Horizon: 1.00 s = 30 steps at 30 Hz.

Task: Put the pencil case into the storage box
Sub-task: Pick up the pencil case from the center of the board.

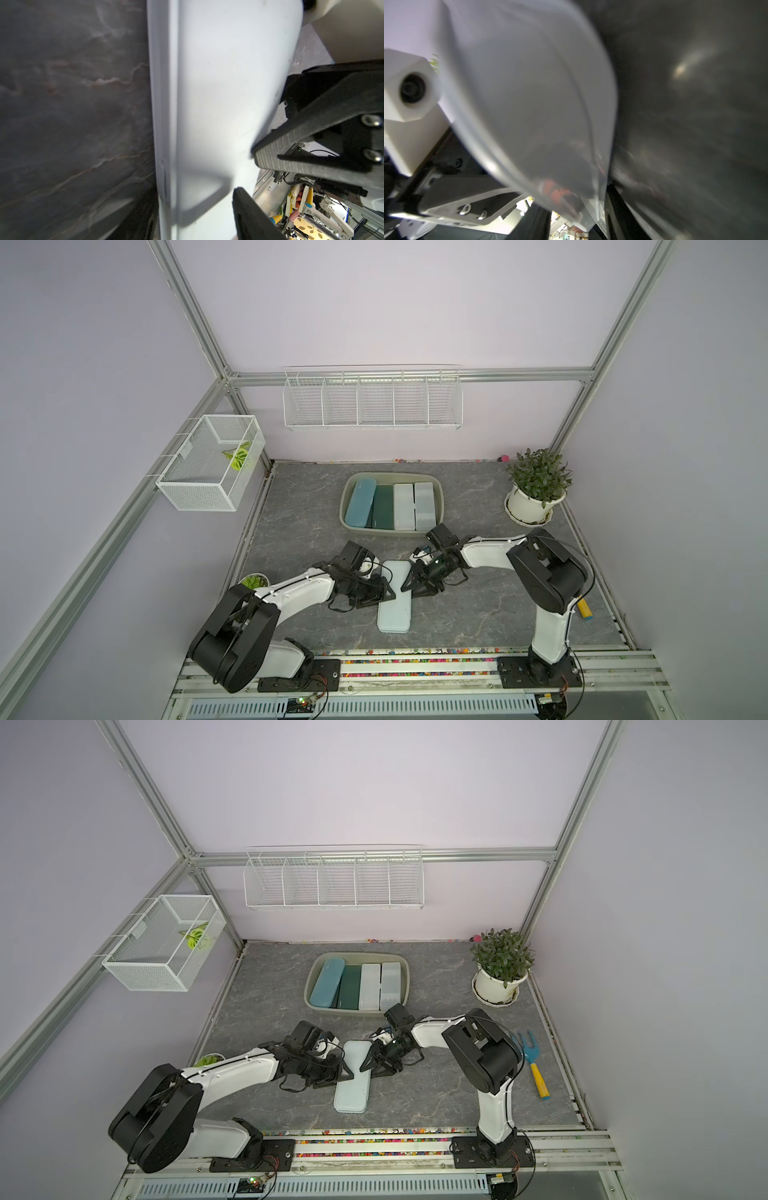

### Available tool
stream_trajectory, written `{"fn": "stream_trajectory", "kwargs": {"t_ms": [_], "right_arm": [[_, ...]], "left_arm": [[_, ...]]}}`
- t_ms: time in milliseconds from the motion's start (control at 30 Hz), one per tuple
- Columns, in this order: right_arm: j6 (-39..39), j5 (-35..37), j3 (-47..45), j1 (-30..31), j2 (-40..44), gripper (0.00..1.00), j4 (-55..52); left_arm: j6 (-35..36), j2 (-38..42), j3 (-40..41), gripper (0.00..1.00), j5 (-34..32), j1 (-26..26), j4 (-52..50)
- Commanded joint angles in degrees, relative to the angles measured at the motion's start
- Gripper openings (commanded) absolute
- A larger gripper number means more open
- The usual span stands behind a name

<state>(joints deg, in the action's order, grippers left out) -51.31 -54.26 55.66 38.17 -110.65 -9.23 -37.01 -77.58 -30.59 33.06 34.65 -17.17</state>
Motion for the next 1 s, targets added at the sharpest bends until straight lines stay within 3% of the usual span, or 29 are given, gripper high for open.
{"fn": "stream_trajectory", "kwargs": {"t_ms": [0, 367, 500, 633, 767, 967], "right_arm": [[-4.9, -0.4, -1.3, 2.7, -3.4, 0.45, 15.5], [-7.3, -7.3, -2.2, 2.8, -3.0, 0.5, 24.6], [-8.0, -8.3, -2.8, 2.8, -3.1, 0.46, 25.8], [-7.4, -8.3, -2.8, 2.5, -2.3, 0.33, 24.6], [-0.2, -3.6, 0.2, 0.1, 1.5, 0.25, 11.4], [15.8, 7.5, 13.3, -3.0, 7.3, 0.25, -19.0]], "left_arm": [[-2.1, 1.5, 2.5, 0.61, 3.1, 1.6, 8.9], [-6.0, 8.1, 5.6, 0.62, 2.8, 1.5, 16.5], [-6.8, 11.0, 6.2, 0.62, 0.3, 1.4, 15.9], [-6.8, 14.4, 5.3, 0.64, -3.2, 1.3, 10.9], [-4.9, 18.9, 2.6, 0.77, -6.5, 1.0, 1.9], [-2.5, 25.5, -4.8, 0.96, -14.6, 1.0, -13.1]]}}
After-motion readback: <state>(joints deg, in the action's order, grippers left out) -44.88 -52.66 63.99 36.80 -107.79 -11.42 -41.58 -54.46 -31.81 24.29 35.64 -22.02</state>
